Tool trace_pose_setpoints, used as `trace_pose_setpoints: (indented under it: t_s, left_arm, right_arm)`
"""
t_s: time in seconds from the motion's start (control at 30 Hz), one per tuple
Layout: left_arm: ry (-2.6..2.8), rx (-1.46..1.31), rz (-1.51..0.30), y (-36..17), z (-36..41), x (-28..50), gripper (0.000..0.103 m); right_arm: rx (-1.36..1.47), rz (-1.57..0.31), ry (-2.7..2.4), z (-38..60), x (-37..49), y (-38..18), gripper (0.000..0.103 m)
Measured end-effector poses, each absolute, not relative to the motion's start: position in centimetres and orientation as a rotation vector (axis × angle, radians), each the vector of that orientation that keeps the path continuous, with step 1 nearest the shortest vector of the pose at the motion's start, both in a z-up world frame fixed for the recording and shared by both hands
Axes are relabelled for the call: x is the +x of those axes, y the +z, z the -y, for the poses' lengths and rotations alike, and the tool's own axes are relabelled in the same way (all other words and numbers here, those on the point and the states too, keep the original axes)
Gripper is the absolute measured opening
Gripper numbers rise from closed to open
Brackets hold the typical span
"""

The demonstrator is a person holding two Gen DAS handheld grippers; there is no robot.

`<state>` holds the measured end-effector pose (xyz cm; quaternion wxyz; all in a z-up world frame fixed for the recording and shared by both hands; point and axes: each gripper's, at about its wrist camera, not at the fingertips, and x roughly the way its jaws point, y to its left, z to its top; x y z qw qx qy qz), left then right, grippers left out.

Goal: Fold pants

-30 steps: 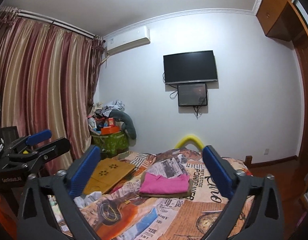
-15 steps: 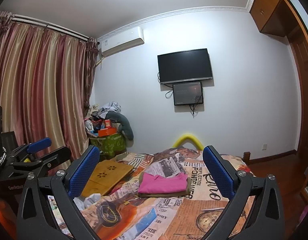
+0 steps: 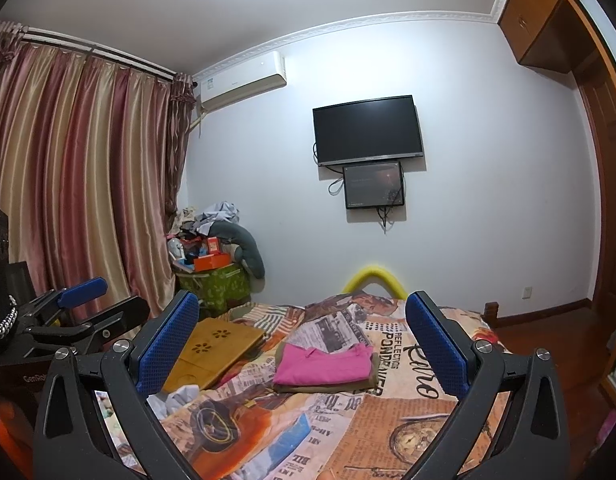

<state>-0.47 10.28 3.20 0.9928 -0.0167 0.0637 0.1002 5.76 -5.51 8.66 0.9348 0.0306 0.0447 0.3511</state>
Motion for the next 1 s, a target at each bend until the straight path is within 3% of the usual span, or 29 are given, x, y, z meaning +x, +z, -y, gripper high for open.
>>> trace_pose_setpoints:
  t_s: [1.0]
  left_arm:
    - [0.16,-0.072,-0.152,3.13,-11.03,0.22,0.103]
  right_arm:
    - [0.064,-0.124,0.707,5.38,6.31,8.36,0.103]
